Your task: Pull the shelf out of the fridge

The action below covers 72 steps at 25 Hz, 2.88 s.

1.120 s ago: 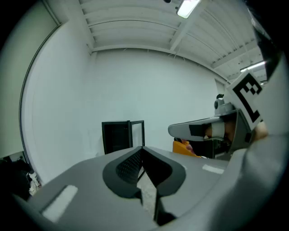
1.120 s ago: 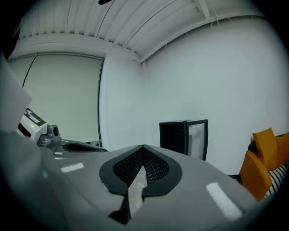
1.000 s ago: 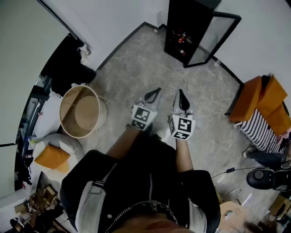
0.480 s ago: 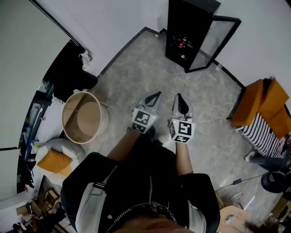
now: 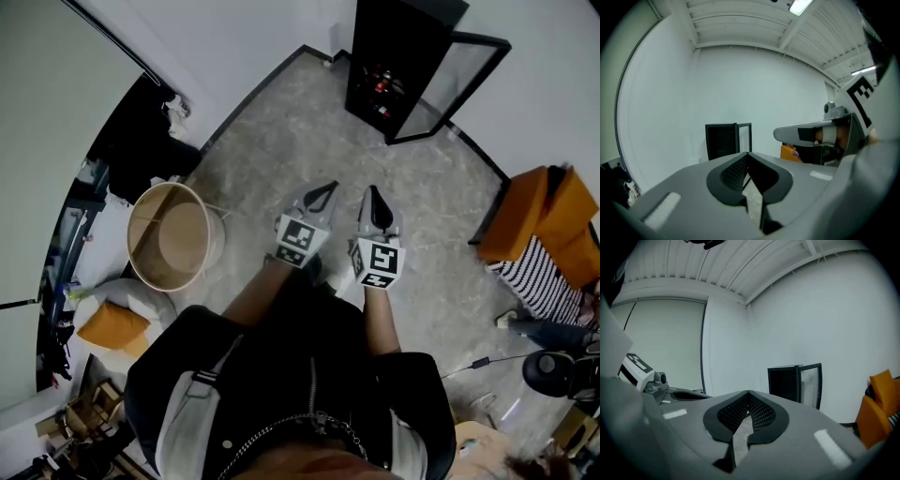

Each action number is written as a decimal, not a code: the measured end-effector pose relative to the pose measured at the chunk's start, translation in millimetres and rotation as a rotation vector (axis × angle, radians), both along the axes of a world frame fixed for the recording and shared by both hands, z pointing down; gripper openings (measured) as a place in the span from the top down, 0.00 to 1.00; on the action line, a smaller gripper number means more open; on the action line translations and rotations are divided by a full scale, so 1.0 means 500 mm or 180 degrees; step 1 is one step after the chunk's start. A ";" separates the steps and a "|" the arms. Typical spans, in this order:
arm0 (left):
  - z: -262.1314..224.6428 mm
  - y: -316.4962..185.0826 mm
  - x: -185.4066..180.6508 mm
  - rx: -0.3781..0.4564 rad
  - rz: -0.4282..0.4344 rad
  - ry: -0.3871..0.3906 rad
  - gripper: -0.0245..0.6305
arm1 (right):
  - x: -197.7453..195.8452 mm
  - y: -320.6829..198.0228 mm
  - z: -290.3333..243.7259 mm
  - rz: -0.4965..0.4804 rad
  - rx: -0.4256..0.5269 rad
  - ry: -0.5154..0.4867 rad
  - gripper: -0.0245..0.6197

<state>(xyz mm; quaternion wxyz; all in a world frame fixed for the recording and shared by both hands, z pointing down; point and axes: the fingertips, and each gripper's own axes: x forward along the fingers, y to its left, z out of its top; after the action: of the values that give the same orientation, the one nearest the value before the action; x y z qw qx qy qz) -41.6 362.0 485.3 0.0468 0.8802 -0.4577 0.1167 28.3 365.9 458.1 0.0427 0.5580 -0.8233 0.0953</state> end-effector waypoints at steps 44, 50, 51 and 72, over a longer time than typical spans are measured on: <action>0.021 -0.286 -0.078 -0.0033 0.0511 0.0204 0.95 | -0.088 -0.239 0.024 0.0569 -0.0117 0.0238 0.96; 0.019 -0.320 -0.080 -0.0019 0.0467 0.0162 0.95 | -0.097 -0.288 0.011 0.0484 -0.0034 0.0155 0.96; 0.019 -0.327 -0.082 -0.0023 0.0455 0.0165 0.95 | -0.100 -0.298 0.010 0.0466 -0.0023 0.0148 0.96; -0.009 -0.589 0.062 0.0034 0.0332 0.0065 0.95 | 0.036 -0.575 -0.022 0.0273 0.0067 0.0085 0.96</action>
<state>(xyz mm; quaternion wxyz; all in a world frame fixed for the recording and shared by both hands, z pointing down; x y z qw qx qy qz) -10.7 67.3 480.8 0.0405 0.9042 -0.4114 0.1075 46.4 78.3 447.4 0.0436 0.5944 -0.7989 0.0809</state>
